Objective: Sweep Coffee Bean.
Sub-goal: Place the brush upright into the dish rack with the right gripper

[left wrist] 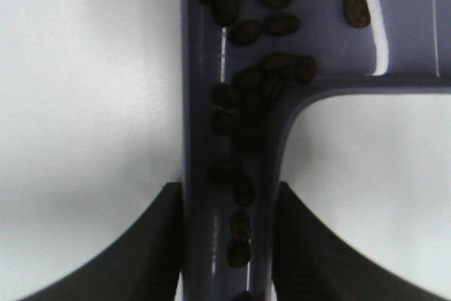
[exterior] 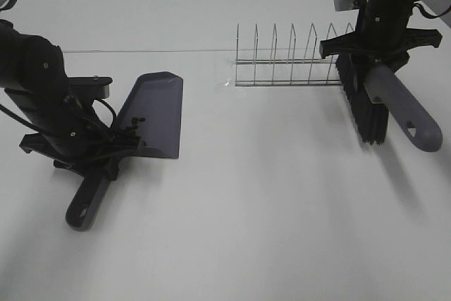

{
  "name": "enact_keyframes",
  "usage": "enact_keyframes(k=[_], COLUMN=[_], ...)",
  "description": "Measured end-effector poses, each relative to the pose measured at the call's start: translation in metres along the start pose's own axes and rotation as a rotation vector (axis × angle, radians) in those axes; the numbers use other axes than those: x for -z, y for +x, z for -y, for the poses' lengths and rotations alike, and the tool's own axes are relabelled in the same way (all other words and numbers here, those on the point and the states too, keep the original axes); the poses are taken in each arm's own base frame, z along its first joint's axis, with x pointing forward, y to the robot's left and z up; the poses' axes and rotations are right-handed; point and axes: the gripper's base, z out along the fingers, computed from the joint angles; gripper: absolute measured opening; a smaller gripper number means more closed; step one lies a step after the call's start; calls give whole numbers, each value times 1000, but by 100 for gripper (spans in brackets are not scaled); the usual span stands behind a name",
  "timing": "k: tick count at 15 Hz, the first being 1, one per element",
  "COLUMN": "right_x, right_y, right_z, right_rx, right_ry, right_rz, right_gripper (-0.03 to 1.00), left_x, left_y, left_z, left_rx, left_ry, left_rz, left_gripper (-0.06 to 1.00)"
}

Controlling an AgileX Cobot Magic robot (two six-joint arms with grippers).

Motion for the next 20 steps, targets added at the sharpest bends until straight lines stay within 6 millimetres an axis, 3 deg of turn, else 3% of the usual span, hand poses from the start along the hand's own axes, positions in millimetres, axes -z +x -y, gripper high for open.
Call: enact_keyframes(k=[7, 13, 20], right_x=[-16, -16, -29], right_y=[-35, -56, -60], right_z=[-6, -8, -8], right_rx=[18, 16, 16], right_ry=[24, 27, 45], right_rz=[34, 113, 105], right_gripper=[34, 34, 34], left_x=[0, 0, 0], left_y=[0, 0, 0], left_z=[0, 0, 0], left_rx=[0, 0, 0], left_ry=[0, 0, 0], left_rz=[1, 2, 2], left_gripper=[35, 35, 35])
